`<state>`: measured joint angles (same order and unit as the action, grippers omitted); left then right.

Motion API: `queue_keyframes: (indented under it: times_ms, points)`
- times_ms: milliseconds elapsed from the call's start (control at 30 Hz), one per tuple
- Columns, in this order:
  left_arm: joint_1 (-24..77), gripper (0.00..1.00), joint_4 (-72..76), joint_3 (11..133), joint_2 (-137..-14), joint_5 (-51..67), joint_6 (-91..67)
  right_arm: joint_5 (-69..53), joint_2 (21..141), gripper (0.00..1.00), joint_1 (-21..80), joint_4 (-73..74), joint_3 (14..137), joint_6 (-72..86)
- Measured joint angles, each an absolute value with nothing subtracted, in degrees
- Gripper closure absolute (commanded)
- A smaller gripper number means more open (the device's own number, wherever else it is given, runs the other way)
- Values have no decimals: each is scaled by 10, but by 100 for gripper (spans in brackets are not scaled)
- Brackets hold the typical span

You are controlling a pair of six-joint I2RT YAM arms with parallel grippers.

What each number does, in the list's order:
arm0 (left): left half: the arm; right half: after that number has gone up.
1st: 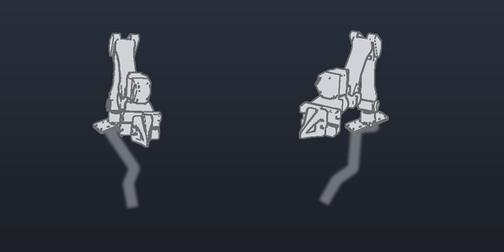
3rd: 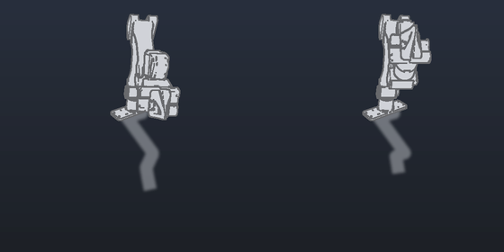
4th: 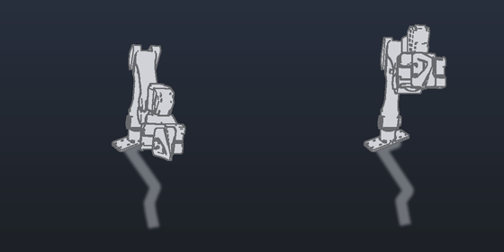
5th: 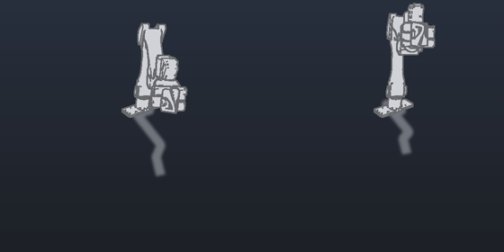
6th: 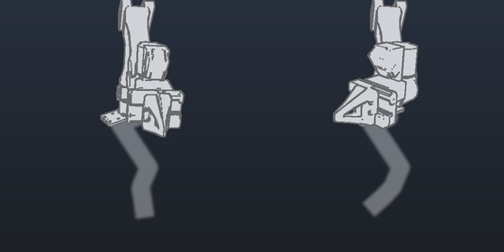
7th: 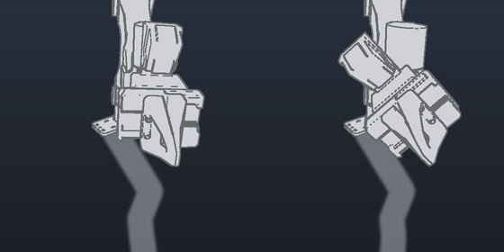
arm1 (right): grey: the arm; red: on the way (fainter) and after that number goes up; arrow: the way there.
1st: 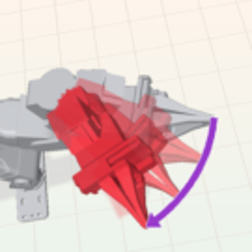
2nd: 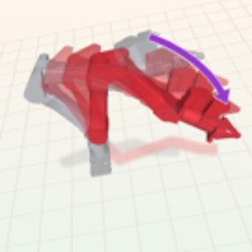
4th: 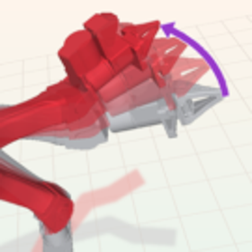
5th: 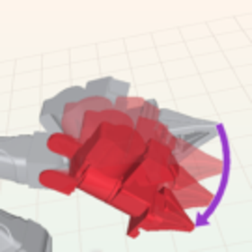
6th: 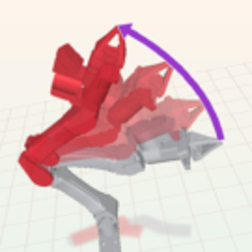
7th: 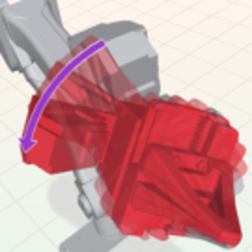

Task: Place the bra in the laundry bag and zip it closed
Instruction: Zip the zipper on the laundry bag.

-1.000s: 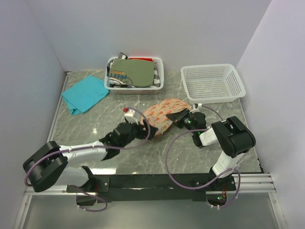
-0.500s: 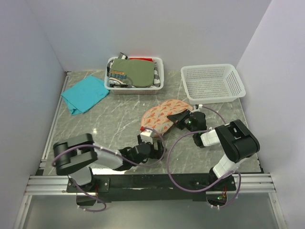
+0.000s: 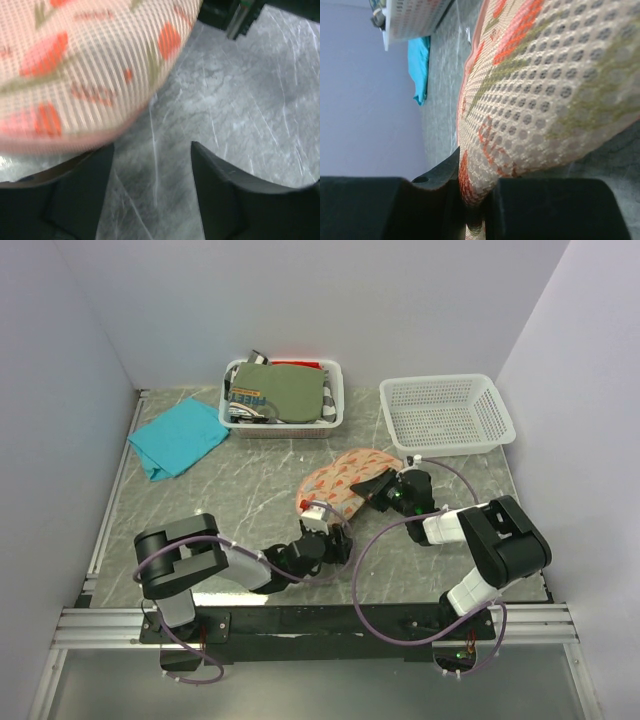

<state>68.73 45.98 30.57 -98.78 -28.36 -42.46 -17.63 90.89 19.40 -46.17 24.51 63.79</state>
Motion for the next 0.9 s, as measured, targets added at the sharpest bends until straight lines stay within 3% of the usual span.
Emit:
queue_keyframes:
  times_ms: [267, 600, 833, 900]
  points:
    - [671, 46, 468, 323, -1002, -283, -411, -199, 921, 82, 194, -457, 245, 631]
    - [663, 75, 482, 340, -1034, -279, -411, -207, 921, 82, 192, -453, 248, 631]
    - [662, 80, 489, 344, -1037, -283, -411, -211, 921, 81, 192, -447, 248, 631]
    - [662, 87, 491, 344, -1037, -284, -411, -211, 920, 81, 192, -447, 248, 631]
